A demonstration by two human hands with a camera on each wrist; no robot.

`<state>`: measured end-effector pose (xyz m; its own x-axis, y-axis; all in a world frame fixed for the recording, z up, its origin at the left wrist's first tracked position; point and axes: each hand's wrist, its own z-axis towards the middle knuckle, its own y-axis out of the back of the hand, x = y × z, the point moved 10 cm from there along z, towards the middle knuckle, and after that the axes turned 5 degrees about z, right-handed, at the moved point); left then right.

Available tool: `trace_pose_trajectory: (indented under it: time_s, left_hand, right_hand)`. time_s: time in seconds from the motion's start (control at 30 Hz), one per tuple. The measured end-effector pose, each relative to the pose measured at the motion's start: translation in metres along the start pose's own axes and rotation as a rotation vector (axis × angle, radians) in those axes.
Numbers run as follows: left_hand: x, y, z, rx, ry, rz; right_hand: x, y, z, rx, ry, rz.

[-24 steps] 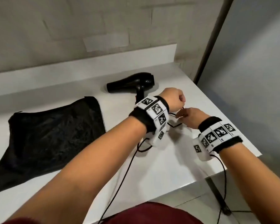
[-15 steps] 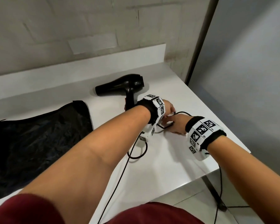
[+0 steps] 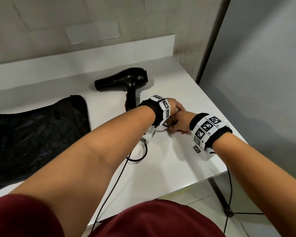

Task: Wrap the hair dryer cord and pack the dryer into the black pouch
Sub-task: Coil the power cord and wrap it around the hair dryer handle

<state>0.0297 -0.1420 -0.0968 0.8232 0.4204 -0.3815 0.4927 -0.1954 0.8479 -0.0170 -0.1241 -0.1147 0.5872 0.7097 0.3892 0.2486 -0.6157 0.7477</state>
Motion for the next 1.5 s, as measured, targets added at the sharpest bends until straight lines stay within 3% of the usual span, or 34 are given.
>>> trace_pose_trajectory:
  time_s: [0.17,0.23,0.43,0.53,0.63,0.8,0.93,1.27,1.5]
  left_hand:
    - [-0.009,-0.002,0.007,0.023,0.003,0.012]
    - [-0.006,0.015,0.007,-0.027,0.007,-0.03]
    - [0.02,0.059,-0.026,-0.122,-0.032,-0.776]
    - [0.021,0.065,-0.049,-0.134,-0.096,-0.922]
    - [0.034,0.073,-0.066,-0.253,-0.118,-1.022]
    - [0.049,0.079,-0.084,-0.278,-0.16,-1.231]
    - [0.054,0.084,-0.094,-0.313,-0.155,-1.282]
    - [0.073,0.084,-0.112,-0.332,-0.162,-1.489]
    - [0.085,0.084,-0.121,-0.435,-0.157,-1.398]
  right_hand:
    - [0.004,0.002,-0.007,-0.064,0.048,-0.096]
    - [0.002,0.002,-0.011,-0.072,0.049,-0.068]
    - [-0.015,0.019,-0.009,-0.15,-0.082,0.083]
    - [-0.014,0.034,-0.004,-0.227,-0.094,0.083]
    - [-0.01,0.044,0.0,-0.301,-0.092,0.193]
    - [-0.012,0.049,0.0,-0.377,-0.082,0.591]
    - [-0.007,0.049,-0.001,-0.402,-0.056,0.759]
    - [-0.019,0.032,0.006,-0.334,-0.134,0.768]
    - [-0.013,0.051,0.001,-0.406,-0.029,1.245]
